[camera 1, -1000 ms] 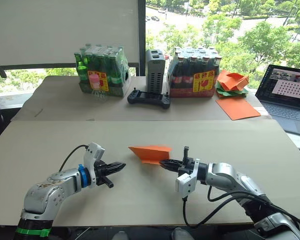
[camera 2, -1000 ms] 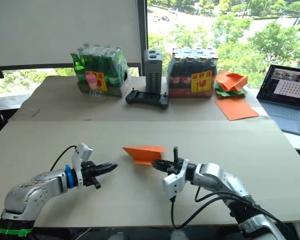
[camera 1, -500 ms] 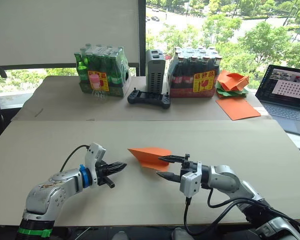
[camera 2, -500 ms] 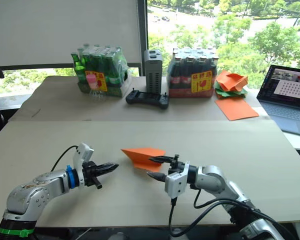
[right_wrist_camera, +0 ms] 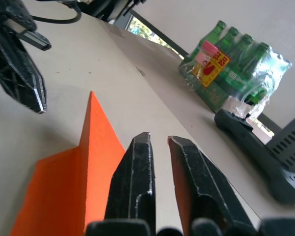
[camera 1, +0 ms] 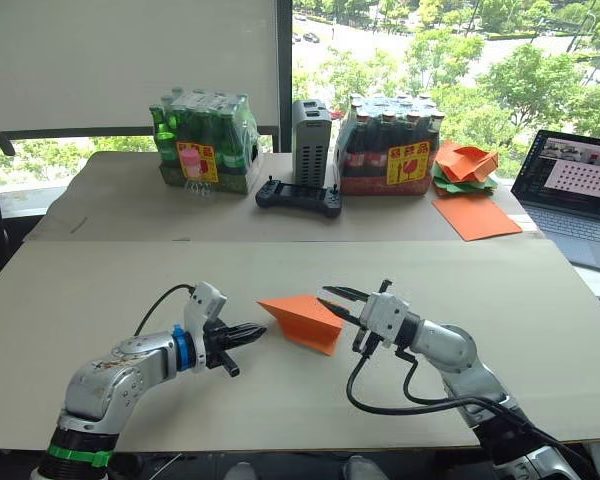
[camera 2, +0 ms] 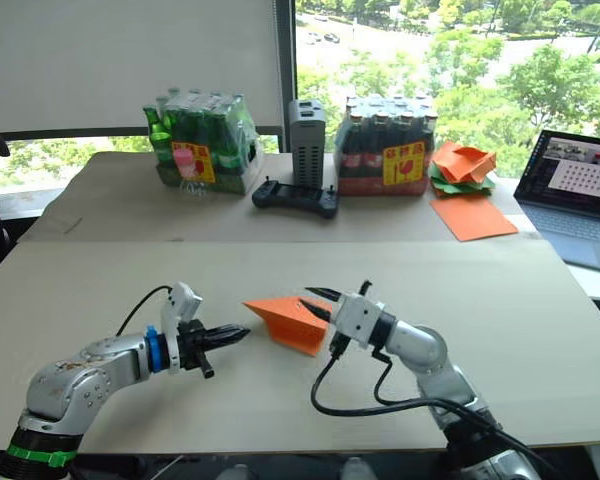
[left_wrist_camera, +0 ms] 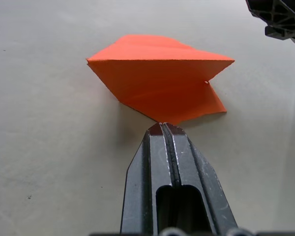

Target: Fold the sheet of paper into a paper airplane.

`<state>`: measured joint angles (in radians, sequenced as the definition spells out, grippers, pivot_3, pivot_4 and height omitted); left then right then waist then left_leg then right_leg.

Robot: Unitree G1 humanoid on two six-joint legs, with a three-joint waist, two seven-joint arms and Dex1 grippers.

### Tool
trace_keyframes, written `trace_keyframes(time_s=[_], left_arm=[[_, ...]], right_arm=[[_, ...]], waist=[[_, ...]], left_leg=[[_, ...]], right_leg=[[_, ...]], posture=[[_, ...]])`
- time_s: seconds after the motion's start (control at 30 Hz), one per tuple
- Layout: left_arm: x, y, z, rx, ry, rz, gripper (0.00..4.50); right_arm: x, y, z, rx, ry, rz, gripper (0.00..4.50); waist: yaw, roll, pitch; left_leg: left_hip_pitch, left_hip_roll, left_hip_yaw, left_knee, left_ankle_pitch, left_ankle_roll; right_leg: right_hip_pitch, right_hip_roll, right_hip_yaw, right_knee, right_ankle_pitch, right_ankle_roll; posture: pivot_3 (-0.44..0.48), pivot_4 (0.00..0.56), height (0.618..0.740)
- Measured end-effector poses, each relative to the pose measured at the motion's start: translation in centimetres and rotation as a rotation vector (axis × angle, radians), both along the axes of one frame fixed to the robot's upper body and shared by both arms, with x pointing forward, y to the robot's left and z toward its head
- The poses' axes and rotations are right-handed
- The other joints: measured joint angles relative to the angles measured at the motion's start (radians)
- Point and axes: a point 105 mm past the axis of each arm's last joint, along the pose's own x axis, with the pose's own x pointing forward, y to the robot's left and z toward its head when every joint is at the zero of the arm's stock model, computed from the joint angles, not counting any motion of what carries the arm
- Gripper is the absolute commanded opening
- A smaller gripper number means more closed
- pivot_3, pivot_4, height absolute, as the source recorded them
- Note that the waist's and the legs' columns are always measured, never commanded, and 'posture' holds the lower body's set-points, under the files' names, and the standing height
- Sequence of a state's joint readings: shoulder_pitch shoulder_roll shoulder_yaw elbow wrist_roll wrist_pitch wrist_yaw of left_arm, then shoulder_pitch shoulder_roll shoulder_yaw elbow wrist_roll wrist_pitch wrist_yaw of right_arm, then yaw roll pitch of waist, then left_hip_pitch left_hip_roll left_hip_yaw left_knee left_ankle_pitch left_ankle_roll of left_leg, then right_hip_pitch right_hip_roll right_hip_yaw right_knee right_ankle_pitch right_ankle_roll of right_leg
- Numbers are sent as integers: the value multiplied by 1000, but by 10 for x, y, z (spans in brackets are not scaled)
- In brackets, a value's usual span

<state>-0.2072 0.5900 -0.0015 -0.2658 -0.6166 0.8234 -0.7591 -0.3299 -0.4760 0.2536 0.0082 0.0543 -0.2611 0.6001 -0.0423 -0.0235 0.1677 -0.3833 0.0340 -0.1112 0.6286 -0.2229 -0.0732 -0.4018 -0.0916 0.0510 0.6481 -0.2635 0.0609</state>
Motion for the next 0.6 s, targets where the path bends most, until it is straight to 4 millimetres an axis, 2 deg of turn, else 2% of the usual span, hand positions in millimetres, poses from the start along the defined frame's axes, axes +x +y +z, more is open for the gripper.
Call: trace_keyframes(time_s=[0.3,0.53,0.6], left_arm=[[11,-23,2,44,-60,-93,0],[17,-34,-19,132,-47,-131,0],[20,-37,-20,154,-74,-141,0]], right_arm=[[17,-7,-5,45,88,-116,60],[20,-9,-9,30,101,-141,60],[20,-9,-10,31,109,-146,60]], waist=[[0,0,0],[-1,0,0],[0,0,0]], left_leg=[[0,0,0,0,0,0],[0,0,0,0,0,0],[0,0,0,0,0,0]], right_leg=[[0,0,0,0,0,0],[0,0,0,0,0,0],[0,0,0,0,0,0]], posture=[[0,150,740],[0,150,740],[0,150,740]])
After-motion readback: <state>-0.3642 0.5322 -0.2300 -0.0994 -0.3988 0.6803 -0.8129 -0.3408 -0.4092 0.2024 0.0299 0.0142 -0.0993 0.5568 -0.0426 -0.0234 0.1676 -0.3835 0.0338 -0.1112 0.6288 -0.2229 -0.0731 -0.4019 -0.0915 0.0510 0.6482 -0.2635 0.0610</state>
